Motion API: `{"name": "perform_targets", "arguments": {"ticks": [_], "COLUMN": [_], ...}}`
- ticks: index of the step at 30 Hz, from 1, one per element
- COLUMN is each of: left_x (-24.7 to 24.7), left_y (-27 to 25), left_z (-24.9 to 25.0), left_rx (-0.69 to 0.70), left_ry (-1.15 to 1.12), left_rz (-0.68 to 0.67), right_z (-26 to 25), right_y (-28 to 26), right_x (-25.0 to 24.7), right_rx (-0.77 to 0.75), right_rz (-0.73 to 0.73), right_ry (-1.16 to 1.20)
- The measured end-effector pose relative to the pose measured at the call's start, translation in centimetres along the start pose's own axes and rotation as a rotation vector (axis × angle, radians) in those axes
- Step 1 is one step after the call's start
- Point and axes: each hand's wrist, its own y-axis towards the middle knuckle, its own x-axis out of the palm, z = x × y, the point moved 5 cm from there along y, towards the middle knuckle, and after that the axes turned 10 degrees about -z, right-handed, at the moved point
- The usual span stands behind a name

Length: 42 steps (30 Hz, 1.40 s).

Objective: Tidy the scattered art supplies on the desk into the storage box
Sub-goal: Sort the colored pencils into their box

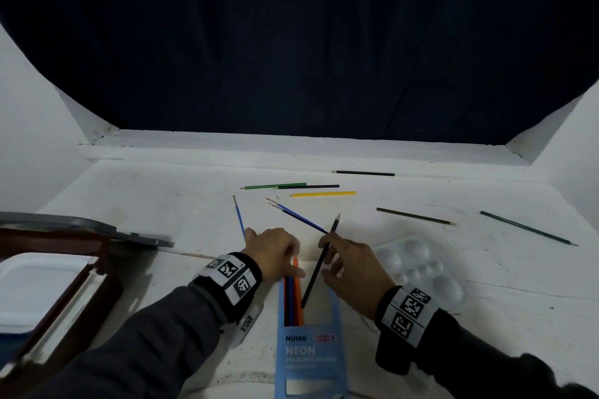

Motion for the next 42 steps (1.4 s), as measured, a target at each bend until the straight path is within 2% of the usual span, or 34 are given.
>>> {"name": "perform_targets", "arguments": {"ticks": [6,13,17,20,26,36,38,42], "left_x": [1.0,1.1,2.6,3.4,3.5,3.1,2.9,1.4], "left_y": [-1.6,-4.9,-6.8,-7.5,-7.6,-7.1,-6.9,-6.3], "left_z": [0.3,-0.3,-0.6,-0.6,-0.5,-0.3,-0.3,0.1], "left_rx": [0.017,0.041,0.095,0.133,0.117,0.074,0.062,0.054], "left_ry": [0.154,0.071,0.153,0.173,0.188,0.224,0.229,0.187], "left_rz": [0.018,0.093,0.020,0.015,0.032,-0.019,-0.044,-0.071], "right_z": [0.4,-0.1,-1.0,-1.1,-1.6,-1.9,-1.9,-0.2], "right_y": [1.6,2.8,3.0,2.6,1.8,0.0,0.0,0.1], "right_x": [1.1,2.4,3.6,4.9,5.1,5.0,3.9,0.2], "right_rx": [0.018,0.000,-0.041,-0.054,-0.037,-0.077,-0.109,-0.091], "right_rz": [-0.102,-0.261,-0.404,-0.495,-0.473,-0.543,-0.496,-0.303], "right_ry": [-0.088,-0.153,-0.254,-0.350,-0.516,-0.240,-0.228,-0.187]}}
